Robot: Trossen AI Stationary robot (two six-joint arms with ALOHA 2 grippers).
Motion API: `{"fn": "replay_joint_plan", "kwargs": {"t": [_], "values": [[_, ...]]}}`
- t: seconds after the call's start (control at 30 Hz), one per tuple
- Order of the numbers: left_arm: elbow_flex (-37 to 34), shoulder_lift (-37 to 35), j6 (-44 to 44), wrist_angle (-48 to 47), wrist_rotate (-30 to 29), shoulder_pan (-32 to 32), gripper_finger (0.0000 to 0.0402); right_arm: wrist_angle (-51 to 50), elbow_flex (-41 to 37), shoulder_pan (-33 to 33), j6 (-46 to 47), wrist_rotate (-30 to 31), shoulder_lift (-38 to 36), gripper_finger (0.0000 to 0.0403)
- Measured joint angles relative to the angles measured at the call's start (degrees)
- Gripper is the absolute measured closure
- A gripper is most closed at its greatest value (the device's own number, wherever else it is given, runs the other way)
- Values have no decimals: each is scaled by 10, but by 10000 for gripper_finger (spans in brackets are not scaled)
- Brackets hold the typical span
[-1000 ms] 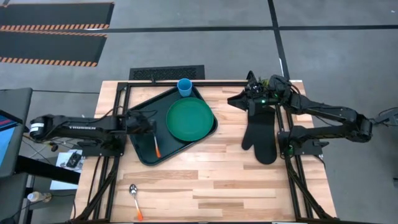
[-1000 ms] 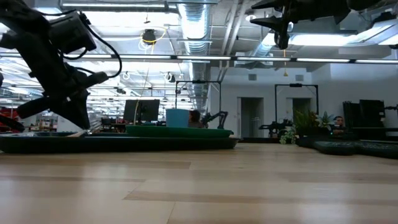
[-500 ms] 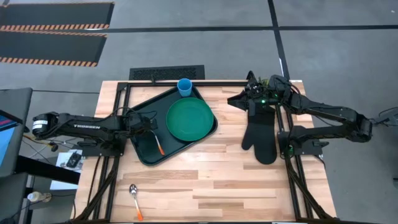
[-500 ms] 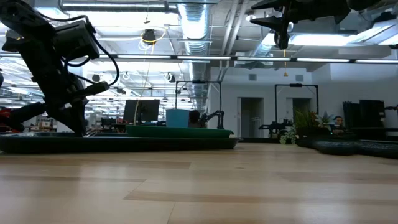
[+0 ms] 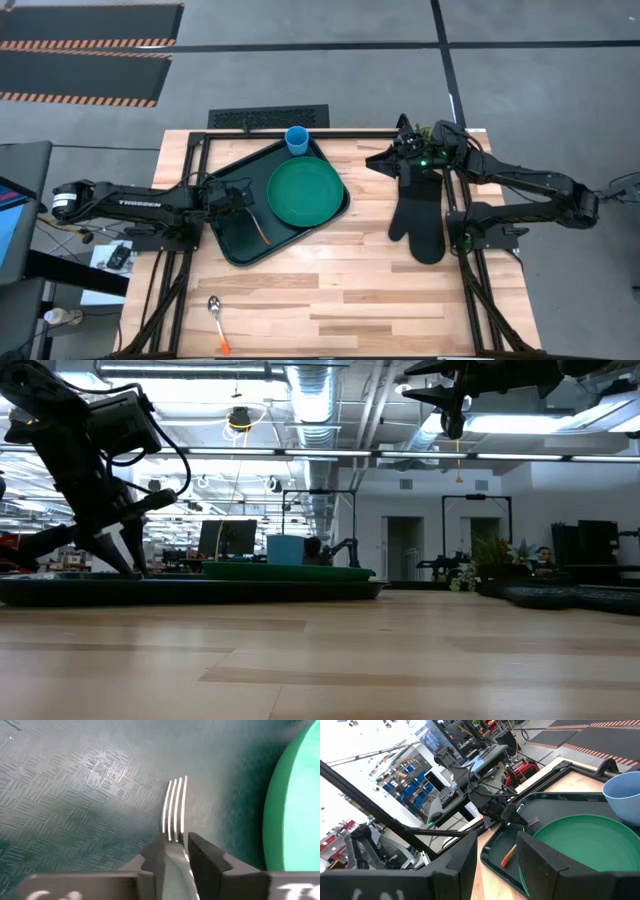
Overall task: Pick and place plate/cup/fork/spoon on tray
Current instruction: Put the orange fork on the black serving tray to the left of the green plate
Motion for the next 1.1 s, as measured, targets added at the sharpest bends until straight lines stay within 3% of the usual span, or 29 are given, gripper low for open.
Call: {"fn": "replay_joint_plan", "kwargs": {"t": [0.23, 0.4, 0.57, 0.8, 1.1], "values": [[0, 0, 5, -19, 3, 0, 279, 0, 0, 0, 0, 0, 0, 239], [0, 0, 0, -28, 2, 0, 271, -4, 0, 0, 0, 0, 0, 241], [0, 0, -4, -15, -1, 0, 299, -15, 0, 0, 0, 0, 0, 243], [0, 0, -12, -18, -1, 0, 392, -15, 0, 0, 0, 0, 0, 242], [0, 0, -30, -13, -52, -1, 401, -23, 0, 0, -4, 0, 0, 248]]}}
